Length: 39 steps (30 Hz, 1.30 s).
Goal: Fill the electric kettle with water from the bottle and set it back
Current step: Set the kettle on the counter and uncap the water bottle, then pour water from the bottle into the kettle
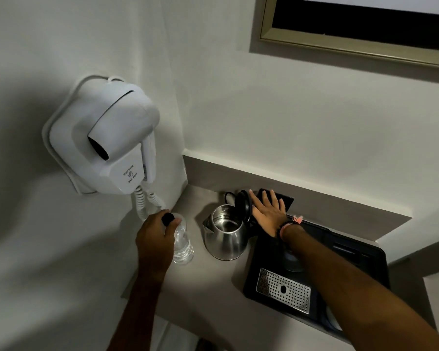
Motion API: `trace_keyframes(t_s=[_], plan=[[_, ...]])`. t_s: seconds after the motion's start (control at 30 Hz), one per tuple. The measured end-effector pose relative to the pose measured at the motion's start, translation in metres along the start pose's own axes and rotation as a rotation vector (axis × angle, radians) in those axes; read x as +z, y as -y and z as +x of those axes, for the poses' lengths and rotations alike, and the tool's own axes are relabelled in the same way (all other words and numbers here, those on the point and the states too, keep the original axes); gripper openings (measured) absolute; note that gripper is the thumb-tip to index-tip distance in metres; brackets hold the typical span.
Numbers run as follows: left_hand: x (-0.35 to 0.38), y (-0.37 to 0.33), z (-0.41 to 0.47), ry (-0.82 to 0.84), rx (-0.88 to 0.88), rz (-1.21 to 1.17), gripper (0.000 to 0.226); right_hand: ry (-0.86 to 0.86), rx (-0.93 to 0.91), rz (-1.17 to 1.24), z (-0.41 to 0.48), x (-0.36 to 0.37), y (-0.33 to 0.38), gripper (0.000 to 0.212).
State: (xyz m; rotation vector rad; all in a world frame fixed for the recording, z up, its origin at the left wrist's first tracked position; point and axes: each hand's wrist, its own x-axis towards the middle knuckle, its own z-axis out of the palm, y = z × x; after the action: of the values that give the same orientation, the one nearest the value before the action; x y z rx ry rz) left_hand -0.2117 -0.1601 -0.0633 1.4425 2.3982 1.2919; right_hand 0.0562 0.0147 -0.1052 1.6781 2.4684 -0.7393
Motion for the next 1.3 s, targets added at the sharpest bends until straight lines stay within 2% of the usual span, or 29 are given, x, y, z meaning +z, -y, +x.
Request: trace_keyframes(t_s=[0.13,0.23,0.3,0.4,0.57,0.67,0.77,0.83,0.9,1.0,1.1,1.2,1.3], plan=[[-0.001,-0.006,0.002,-0.075,-0.156,-0.127,0.029,0.028,0.027,-0.008,-0.001,0.001,0.001,0.060],[0.000,-0.009,-0.005,-0.272,-0.006,-0.085,0.036,0.038,0.039,0.002,-0.001,0.000,0.002,0.062],[0.008,-0.014,-0.021,-0.294,0.082,-0.084,0.032,0.041,0.041,0.002,-0.001,-0.002,0.002,0.063],[0.037,-0.007,-0.065,-0.042,0.094,-0.058,0.029,0.047,0.044,0.010,-0.003,-0.002,0.002,0.067],[0.087,0.037,-0.114,0.409,-0.115,0.194,0.033,0.057,0.075,0.047,-0.004,0.000,0.001,0.078],[0.100,0.060,-0.119,0.552,-0.181,0.209,0.041,0.059,0.091,0.065,-0.004,0.001,0.000,0.082],[0.109,0.074,-0.119,0.601,-0.196,0.175,0.042,0.050,0.104,0.056,-0.003,0.000,0.001,0.081],[0.110,0.079,-0.119,0.558,-0.253,0.108,0.036,0.057,0.111,0.052,-0.004,-0.001,0.002,0.080],[0.105,0.083,-0.123,0.444,-0.324,0.027,0.021,0.062,0.112,0.045,-0.006,-0.001,0.003,0.074],[0.093,0.084,-0.128,0.207,-0.430,-0.079,0.050,0.060,0.107,0.033,-0.008,0.000,0.005,0.064],[0.085,0.081,-0.109,0.003,-0.506,-0.127,0.081,0.059,0.098,0.023,-0.009,-0.001,0.007,0.062],[0.082,0.068,-0.074,0.008,-0.507,-0.267,0.115,0.061,0.098,0.016,-0.009,-0.002,0.007,0.063],[0.084,0.055,-0.047,-0.036,-0.466,-0.298,0.122,0.063,0.096,0.010,-0.009,-0.001,0.007,0.063]])
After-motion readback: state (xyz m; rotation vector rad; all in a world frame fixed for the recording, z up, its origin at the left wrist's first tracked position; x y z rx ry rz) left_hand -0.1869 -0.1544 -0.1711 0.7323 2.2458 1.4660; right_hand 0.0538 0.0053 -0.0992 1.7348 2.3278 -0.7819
